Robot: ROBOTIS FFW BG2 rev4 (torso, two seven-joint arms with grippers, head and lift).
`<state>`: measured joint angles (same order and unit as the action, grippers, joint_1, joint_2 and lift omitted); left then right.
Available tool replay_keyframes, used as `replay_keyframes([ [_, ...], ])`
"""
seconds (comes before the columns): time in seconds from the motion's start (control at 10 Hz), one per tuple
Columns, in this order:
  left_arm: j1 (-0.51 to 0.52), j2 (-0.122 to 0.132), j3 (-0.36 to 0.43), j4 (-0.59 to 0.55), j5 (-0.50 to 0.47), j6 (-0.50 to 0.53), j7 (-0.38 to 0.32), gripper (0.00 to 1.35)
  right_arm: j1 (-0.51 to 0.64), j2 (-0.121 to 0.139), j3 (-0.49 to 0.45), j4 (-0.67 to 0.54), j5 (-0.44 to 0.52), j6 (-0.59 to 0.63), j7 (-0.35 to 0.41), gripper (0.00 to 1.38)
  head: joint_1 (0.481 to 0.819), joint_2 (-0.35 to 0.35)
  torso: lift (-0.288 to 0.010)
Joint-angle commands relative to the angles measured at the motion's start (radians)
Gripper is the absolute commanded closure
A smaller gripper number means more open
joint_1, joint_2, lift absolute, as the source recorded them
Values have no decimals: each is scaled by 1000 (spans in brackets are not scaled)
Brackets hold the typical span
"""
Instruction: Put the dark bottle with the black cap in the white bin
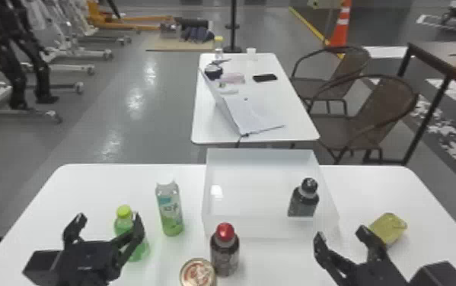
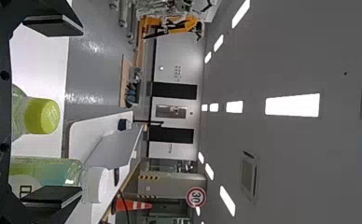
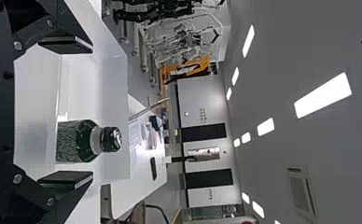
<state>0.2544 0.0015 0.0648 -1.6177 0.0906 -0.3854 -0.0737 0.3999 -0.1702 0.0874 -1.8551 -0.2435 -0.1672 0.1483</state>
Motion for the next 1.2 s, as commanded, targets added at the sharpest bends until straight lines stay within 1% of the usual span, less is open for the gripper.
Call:
replay_keyframes([
  [0.0,9,-4,6,-1,-3,0,0,104,42,3,2,-15,1,-3,-22,321,549,0,-100],
  [0.1,16,-4,15,-4,-6,0,0,104,43,11,2,-10,6,-23,-36,321,549,0,-100],
  [0.4,16,-4,17,-4,-12,0,0,104,40,12,2,-7,26,-40,-49,321,549,0,-100],
  [0.7,13,-4,15,-4,-15,0,-1,105,39,15,2,-1,46,-71,-91,321,549,0,-100],
  [1.1,11,-4,12,-4,-18,11,-3,104,36,23,2,-1,79,-86,-118,321,549,0,-100],
])
